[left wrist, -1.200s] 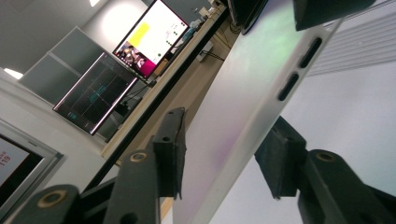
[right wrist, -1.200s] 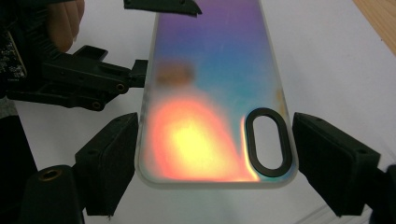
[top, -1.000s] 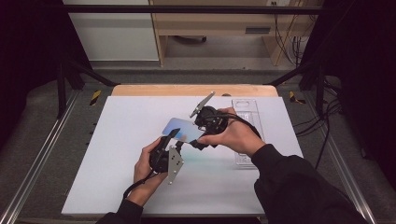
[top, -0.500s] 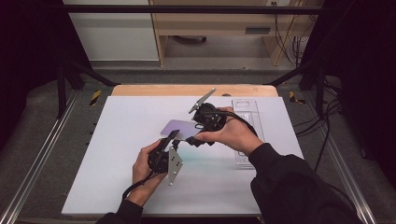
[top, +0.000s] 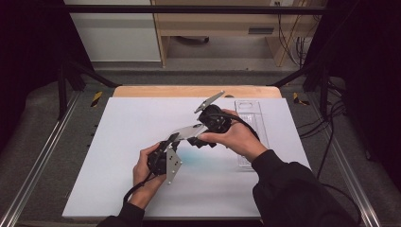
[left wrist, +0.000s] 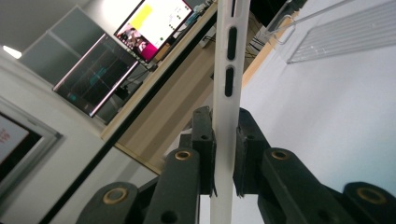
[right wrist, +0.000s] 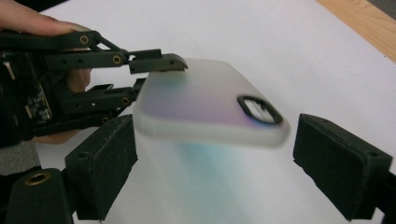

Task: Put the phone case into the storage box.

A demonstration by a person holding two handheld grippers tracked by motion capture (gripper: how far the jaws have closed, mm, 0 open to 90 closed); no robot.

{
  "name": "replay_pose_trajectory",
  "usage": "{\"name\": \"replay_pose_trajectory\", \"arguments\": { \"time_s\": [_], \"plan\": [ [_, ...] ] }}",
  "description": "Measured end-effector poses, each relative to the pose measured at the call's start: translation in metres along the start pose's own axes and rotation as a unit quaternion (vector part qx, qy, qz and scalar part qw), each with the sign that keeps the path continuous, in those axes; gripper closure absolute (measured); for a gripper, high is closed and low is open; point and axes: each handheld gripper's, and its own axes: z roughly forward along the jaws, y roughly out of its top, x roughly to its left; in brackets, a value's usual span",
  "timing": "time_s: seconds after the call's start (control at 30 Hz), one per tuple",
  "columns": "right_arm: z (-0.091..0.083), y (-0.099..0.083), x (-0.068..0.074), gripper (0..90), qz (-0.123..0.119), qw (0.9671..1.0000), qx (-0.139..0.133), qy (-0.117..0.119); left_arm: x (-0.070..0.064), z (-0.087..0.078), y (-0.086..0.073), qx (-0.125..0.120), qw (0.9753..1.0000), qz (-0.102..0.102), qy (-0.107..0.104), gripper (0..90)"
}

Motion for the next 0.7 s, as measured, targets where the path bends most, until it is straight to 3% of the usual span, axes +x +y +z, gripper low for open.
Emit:
{"name": "replay_pose_trajectory", "arguments": {
  "time_s": [0.13,0.23,0.3,0.37,0.4,0.43,0.6,0.63,0.67,0.7],
  "plan": [
    [-0.005,-0.008,-0.005,12.7,0.013,0.9993,-0.035,-0.01,0.008,-0.002,-0.003,0.003,0.9985,-0.054,-0.001,80.7],
    [-0.008,-0.014,-0.003,10.7,0.022,0.997,-0.072,-0.016,0.016,-0.003,-0.006,-0.002,0.994,-0.109,-0.007,80.7],
    [-0.008,-0.018,-0.002,9.0,0.024,0.9945,-0.099,-0.023,0.021,-0.003,-0.008,-0.006,0.9877,-0.156,-0.014,80.7],
    [-0.009,-0.023,0.0,8.7,0.027,0.9913,-0.124,-0.033,0.026,-0.004,-0.01,-0.006,0.9798,-0.198,-0.022,80.7],
    [-0.009,-0.025,0.0,8.2,0.03,0.9895,-0.137,-0.037,0.026,-0.004,-0.01,-0.006,0.9798,-0.198,-0.022,80.7],
    [-0.009,-0.027,0.001,8.0,0.035,0.9871,-0.151,-0.04,0.03,-0.004,-0.012,-0.008,0.9716,-0.235,-0.029,80.7],
    [-0.01,-0.036,0.006,6.4,0.05,0.9745,-0.211,-0.058,0.034,-0.006,-0.013,-0.013,0.9564,-0.289,-0.044,80.7],
    [-0.01,-0.037,0.006,6.4,0.052,0.972,-0.221,-0.061,0.035,-0.006,-0.013,-0.019,0.9528,-0.299,-0.047,80.7],
    [-0.01,-0.038,0.007,6.3,0.055,0.9696,-0.23,-0.064,0.035,-0.007,-0.013,-0.018,0.9467,-0.317,-0.053,80.7],
    [-0.009,-0.039,0.008,6.0,0.059,0.9674,-0.238,-0.063,0.035,-0.007,-0.012,-0.02,0.9438,-0.325,-0.055,80.7]
  ]
}}
